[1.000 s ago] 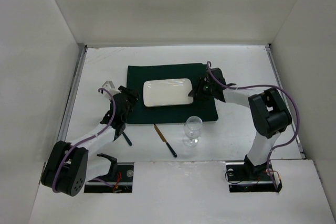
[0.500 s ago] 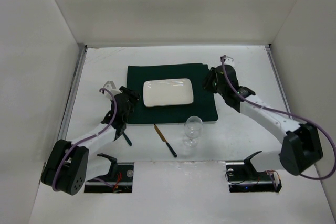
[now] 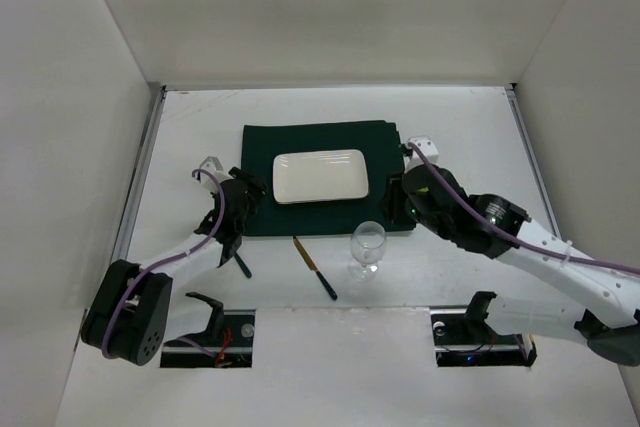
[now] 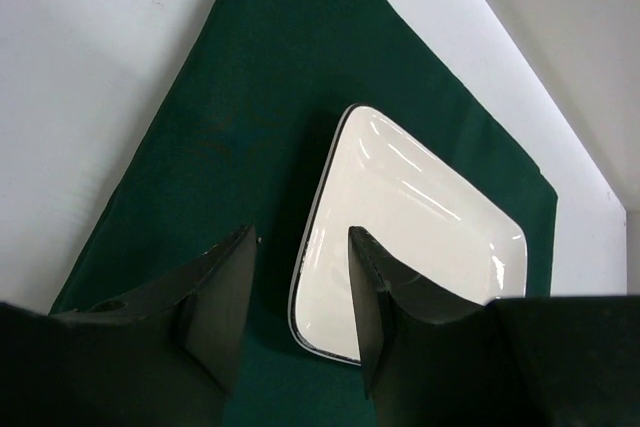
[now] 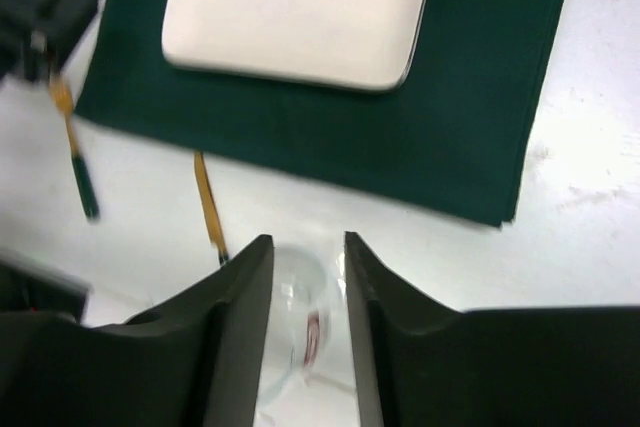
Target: Set the dinner table for one person
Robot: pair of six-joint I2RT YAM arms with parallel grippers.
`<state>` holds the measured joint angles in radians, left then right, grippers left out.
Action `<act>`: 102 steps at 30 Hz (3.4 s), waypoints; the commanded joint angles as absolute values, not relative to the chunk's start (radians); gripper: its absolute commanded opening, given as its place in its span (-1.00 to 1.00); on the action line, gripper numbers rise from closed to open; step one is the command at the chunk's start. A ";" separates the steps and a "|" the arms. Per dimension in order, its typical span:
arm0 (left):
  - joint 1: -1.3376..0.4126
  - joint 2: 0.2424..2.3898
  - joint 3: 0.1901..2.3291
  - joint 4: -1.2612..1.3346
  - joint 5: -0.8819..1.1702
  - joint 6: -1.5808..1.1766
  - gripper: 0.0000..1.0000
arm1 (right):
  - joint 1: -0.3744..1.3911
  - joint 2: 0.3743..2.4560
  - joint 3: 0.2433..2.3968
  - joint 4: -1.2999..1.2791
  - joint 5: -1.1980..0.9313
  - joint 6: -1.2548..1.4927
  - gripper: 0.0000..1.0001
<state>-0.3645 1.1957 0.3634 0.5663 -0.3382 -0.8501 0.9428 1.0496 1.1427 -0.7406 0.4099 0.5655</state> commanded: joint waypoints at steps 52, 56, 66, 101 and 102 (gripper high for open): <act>-0.403 1.118 0.374 0.591 -0.434 -0.802 -0.20 | 0.790 1.293 1.465 -0.645 0.368 0.322 -0.71; -0.415 1.121 0.379 0.589 -0.428 -0.804 -0.20 | 0.632 1.399 1.508 -0.534 0.292 0.305 -0.71; -0.412 1.132 0.380 0.589 -0.428 -0.805 -0.20 | 0.404 1.655 1.701 -0.514 0.253 0.282 -0.73; -0.426 1.173 0.394 0.595 -0.417 -0.813 -0.20 | 0.384 1.984 2.036 -0.712 0.472 0.124 -0.36; -0.424 1.177 0.394 0.595 -0.417 -0.813 -0.20 | 0.389 1.976 2.033 -0.706 0.472 0.124 -0.31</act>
<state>-0.4198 1.1706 0.3634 0.5564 -0.4160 -0.8097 0.3641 2.0071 1.9961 -0.7380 0.4446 0.1329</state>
